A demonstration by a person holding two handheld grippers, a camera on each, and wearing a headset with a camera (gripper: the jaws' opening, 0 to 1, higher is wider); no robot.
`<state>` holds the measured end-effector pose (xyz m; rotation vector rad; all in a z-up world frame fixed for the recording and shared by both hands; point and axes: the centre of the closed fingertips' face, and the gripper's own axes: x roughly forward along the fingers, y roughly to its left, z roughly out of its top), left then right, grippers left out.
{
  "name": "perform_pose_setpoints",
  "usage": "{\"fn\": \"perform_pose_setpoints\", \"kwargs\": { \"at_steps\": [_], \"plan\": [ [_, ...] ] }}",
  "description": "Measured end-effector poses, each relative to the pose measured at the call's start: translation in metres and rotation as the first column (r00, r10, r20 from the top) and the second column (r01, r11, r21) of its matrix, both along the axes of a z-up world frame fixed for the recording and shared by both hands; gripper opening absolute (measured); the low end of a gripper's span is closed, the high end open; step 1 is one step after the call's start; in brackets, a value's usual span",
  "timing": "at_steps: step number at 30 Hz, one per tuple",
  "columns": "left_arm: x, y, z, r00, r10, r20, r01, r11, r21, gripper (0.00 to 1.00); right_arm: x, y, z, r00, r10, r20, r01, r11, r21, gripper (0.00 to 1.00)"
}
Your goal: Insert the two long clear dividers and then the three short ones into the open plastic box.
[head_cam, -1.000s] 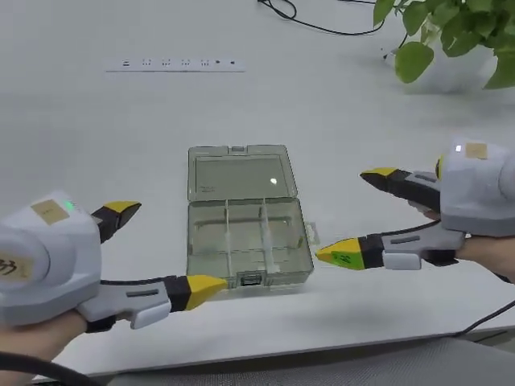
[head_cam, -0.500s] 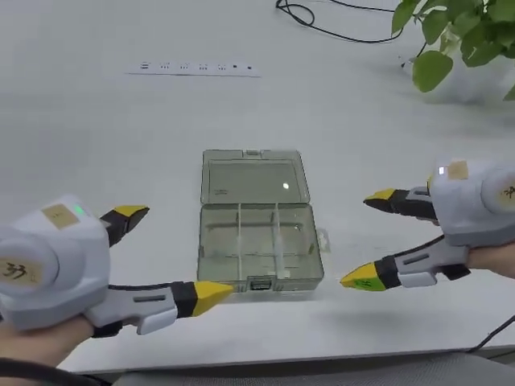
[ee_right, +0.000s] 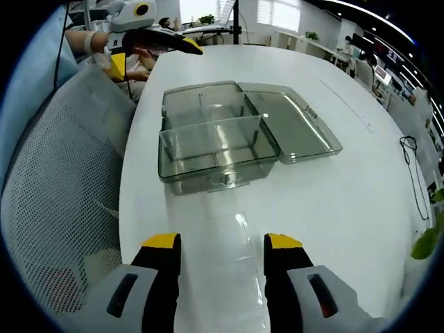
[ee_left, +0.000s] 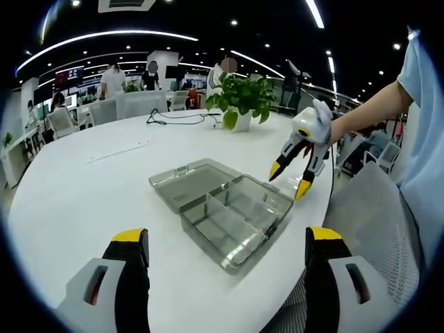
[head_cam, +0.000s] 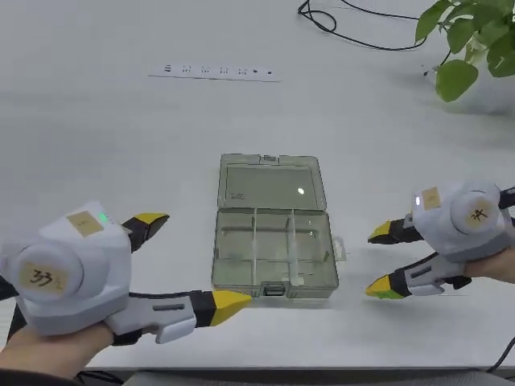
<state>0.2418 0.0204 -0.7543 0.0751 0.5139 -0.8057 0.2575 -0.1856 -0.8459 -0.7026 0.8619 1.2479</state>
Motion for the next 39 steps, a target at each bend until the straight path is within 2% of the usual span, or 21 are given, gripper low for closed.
{"fn": "perform_pose_setpoints", "kwargs": {
  "at_steps": [1, 9, 18, 30, 39],
  "plan": [
    [0.0003, 0.0001, -0.0003, 1.0, 0.001, -0.001, -0.001, 1.0, -0.001, 0.95, 0.0002, -0.0034, -0.0034, 0.999, 0.037, 0.009, -0.036, 0.999, -0.036, 0.47],
    [0.0011, 0.003, -0.0006, 1.0, 0.011, 0.002, -0.011, 1.0, -0.005, 0.95, -0.0024, -0.0064, -0.0083, 0.994, 0.106, 0.01, -0.105, 0.99, -0.095, 0.4],
    [0.0006, 0.0051, -0.0019, 1.0, 0.017, -0.001, -0.017, 1.0, -0.009, 0.95, -0.0028, -0.0023, -0.0099, 0.991, 0.137, -0.002, -0.137, 0.983, -0.12, 0.36],
    [0.0016, 0.0013, 0.0008, 1.0, 0.014, 0.006, -0.014, 1.0, -0.026, 0.95, -0.0014, -0.0007, -0.0089, 0.993, 0.121, -0.007, -0.12, 0.982, -0.144, 0.33],
    [0.002, 0.0013, 0.0019, 1.0, 0.018, 0.007, -0.018, 0.999, -0.041, 0.94, -0.0015, -0.0015, -0.0089, 0.991, 0.131, -0.014, -0.132, 0.973, -0.187, 0.33]
  ]
}}
